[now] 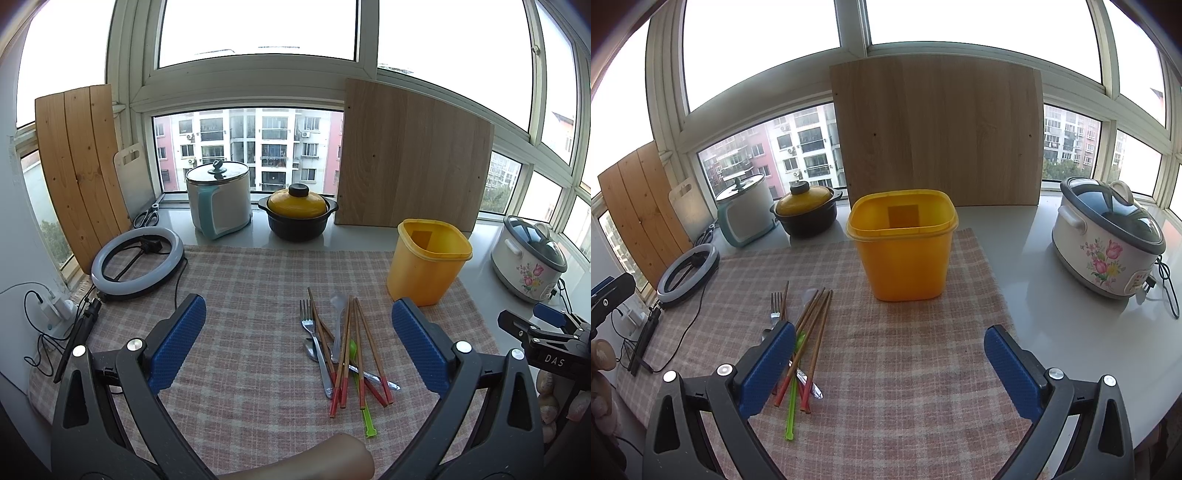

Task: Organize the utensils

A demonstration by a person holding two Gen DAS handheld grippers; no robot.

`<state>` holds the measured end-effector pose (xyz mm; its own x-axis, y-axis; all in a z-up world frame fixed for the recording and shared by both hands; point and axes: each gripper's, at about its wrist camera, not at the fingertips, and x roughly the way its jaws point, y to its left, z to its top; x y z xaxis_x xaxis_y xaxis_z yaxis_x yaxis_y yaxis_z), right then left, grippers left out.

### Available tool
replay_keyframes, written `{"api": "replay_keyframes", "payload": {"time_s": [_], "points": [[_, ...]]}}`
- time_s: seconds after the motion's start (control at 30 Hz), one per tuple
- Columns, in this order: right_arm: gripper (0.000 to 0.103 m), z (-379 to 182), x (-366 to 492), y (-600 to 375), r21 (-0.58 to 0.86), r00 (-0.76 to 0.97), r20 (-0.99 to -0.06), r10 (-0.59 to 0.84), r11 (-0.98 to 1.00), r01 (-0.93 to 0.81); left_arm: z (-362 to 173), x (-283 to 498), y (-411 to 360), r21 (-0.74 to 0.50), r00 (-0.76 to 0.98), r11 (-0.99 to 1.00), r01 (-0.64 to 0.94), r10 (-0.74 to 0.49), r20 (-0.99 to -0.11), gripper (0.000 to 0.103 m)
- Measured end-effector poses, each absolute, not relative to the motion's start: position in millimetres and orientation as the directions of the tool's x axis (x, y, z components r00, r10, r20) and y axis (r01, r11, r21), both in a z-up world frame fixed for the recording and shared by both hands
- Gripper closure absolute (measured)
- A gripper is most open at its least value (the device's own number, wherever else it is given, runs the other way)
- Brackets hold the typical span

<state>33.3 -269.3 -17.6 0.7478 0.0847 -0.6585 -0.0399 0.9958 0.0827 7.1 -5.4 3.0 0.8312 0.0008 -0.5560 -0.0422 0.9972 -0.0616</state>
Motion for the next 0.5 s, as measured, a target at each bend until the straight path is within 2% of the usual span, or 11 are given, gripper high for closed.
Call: {"api": "replay_keyframes", "payload": {"time_s": [0.5], "points": [[0.0, -21.7, 35.1, -267.9, 0.084, 0.738, -0.669, 0.088, 0.996, -0.042, 2.9, 7.4, -6.4, -0.063, 0.83, 0.997, -0.043, 0.0, -0.558, 0.001]]}}
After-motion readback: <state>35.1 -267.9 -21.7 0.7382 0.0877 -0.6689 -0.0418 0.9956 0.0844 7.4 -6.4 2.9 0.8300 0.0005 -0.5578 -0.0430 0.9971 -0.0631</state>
